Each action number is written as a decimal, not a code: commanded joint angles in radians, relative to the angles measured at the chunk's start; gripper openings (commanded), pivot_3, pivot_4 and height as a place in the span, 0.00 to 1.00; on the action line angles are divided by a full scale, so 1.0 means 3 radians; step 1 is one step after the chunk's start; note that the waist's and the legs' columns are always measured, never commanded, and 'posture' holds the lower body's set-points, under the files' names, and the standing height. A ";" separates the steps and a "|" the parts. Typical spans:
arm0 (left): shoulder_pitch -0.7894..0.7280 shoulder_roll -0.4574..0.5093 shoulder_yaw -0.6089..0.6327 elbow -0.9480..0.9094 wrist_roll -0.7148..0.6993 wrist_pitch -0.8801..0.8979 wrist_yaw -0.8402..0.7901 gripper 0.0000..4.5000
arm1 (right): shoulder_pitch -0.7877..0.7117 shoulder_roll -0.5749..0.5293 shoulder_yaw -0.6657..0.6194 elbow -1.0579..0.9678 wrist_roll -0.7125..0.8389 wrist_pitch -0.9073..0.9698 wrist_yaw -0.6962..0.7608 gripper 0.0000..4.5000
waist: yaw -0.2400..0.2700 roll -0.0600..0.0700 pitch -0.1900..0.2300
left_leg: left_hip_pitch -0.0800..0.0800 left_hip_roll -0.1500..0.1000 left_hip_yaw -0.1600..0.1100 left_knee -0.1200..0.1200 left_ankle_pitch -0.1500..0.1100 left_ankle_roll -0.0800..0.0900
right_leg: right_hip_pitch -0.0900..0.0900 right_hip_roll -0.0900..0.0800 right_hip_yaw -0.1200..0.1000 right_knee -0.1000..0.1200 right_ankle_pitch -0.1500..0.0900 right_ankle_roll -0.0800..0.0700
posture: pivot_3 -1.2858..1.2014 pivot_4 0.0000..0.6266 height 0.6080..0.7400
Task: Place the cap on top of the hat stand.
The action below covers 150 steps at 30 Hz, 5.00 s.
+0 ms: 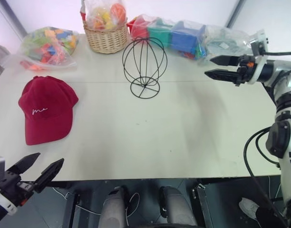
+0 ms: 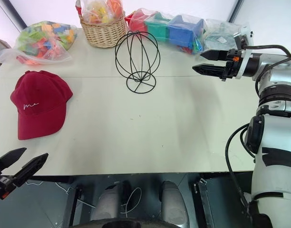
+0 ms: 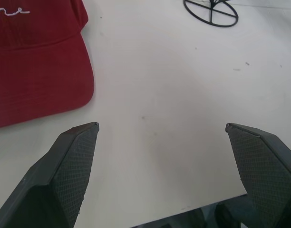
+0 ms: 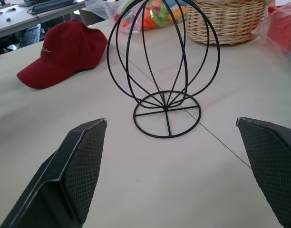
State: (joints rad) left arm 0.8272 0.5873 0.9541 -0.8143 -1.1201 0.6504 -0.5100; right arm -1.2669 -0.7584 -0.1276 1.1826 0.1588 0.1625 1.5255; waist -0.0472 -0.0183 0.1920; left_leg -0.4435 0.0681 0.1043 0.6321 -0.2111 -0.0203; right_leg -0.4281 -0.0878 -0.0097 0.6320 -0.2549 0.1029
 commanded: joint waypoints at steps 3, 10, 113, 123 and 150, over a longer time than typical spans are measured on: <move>-0.0048 0.0008 -0.0001 0.0031 0.0071 -0.0079 0.0052 0.99 | -0.0076 -0.0002 -0.0045 -0.0098 0.0038 -0.0048 -0.0027 1.00 | 0.0000 0.0000 0.0000 | 0.0000 0.0000 0.0000 0.0000 0.0000 0.0000 | 0.0000 0.0000 0.0000 0.0000 0.0000 0.0000 | 0.52 0.24 1.00; -0.0083 0.0030 -0.0035 0.0040 0.0129 -0.0069 0.0029 0.99 | -0.0069 -0.0004 -0.0051 -0.0097 0.0044 -0.0050 -0.0025 1.00 | 0.0001 0.0000 0.0000 | 0.0000 0.0000 0.0000 0.0000 0.0000 0.0000 | 0.0000 0.0000 0.0000 0.0000 0.0001 0.0002 | 0.52 0.24 1.00; -0.2800 0.1449 -0.3205 0.4537 0.6423 -0.4779 0.2854 0.36 | 0.0911 -0.0014 0.0221 -0.3022 0.1391 0.1735 -0.0155 1.00 | 0.0188 0.0081 -0.0066 | -0.0002 -0.0009 0.0027 0.0005 -0.0012 0.0007 | -0.0020 -0.0023 -0.0001 0.0031 0.0003 0.0007 | 0.52 0.24 1.00; -0.2850 0.1449 -0.3275 0.4515 0.6394 -0.4649 0.3032 0.01 | 0.0913 0.0011 0.0217 -0.3000 0.1399 0.1712 -0.0182 1.00 | 0.0189 0.0082 -0.0068 | 0.0001 -0.0008 0.0031 0.0008 -0.0013 0.0008 | -0.0024 -0.0023 -0.0001 0.0041 0.0003 0.0007 | 0.52 0.24 1.00; -0.4969 0.0734 -0.3525 0.2654 0.6568 -0.3474 0.2011 0.01 | 0.0580 -0.0628 -0.0107 -0.1818 0.0982 0.0962 -0.0205 1.00 | 0.0198 0.0075 -0.0064 | -0.0008 -0.0005 0.0041 0.0030 -0.0013 0.0011 | -0.0030 -0.0018 -0.0001 0.0046 0.0001 0.0011 | 0.52 0.24 1.00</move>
State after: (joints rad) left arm -0.6214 0.8109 -0.0946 -0.0118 0.8436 -0.3858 0.0977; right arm -1.0810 -0.9192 -0.1212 0.6555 0.4467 0.4638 1.4638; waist 0.0122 0.0041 0.1728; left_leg -0.4468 0.0668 0.1165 0.6426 -0.2157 -0.0161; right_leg -0.4371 -0.0930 -0.0099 0.6462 -0.2550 0.1065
